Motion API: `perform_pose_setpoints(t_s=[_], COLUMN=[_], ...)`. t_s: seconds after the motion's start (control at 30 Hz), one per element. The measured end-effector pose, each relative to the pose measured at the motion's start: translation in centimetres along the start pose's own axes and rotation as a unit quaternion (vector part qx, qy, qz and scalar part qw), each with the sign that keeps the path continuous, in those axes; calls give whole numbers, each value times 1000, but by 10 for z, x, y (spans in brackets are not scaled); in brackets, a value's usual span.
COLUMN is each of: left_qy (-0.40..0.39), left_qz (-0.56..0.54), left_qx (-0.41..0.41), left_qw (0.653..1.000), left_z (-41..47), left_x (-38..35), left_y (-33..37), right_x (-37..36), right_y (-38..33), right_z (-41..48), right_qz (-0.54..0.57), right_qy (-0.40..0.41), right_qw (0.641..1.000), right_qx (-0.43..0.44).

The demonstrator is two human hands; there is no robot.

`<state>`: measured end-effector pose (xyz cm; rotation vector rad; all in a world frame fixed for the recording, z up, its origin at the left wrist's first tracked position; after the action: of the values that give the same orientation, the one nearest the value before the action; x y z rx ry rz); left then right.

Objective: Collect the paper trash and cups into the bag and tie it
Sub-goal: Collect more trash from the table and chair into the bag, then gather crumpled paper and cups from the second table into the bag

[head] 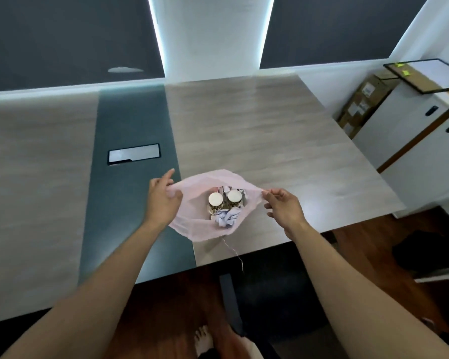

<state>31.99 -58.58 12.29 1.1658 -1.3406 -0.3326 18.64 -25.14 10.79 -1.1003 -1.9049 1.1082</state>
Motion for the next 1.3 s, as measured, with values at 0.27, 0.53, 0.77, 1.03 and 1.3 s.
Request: perform_pose_setpoints(t_s=[0.27, 0.53, 0.77, 1.03, 1.3], left_qy=[67, -94, -299, -191, -136], left_qz=[82, 51, 104, 307, 364], left_qx=[-144, -185, -119, -57, 10], left_qw=[984, 977, 941, 931, 921], left_z=[-81, -215, -329, -387, -381], left_x=[-12, -117, -289, -412, -417], left_y=[31, 37, 37, 49, 48], right_x=[2, 53, 149, 213, 196], right_y=[19, 81, 206, 279, 273], right_z=[-28, -114, -209, -282, -267], right_qz=[-96, -314, -492, -563, -628], right_qy=[-67, -146, -231, -132, -125], right_qw=[993, 937, 839, 811, 762], right_qx=[28, 48, 12, 91, 97])
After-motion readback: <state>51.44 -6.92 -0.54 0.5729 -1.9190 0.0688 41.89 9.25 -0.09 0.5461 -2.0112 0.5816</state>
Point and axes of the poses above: each hand's wrist, its own z-axis towards the middle knuckle, its own x-axis out of the back of the hand, y = z × x, the point moved 7 cm from there along z, towards the middle knuckle, and after that the axes turned 12 degrees about -y, right-handed, at the moved point
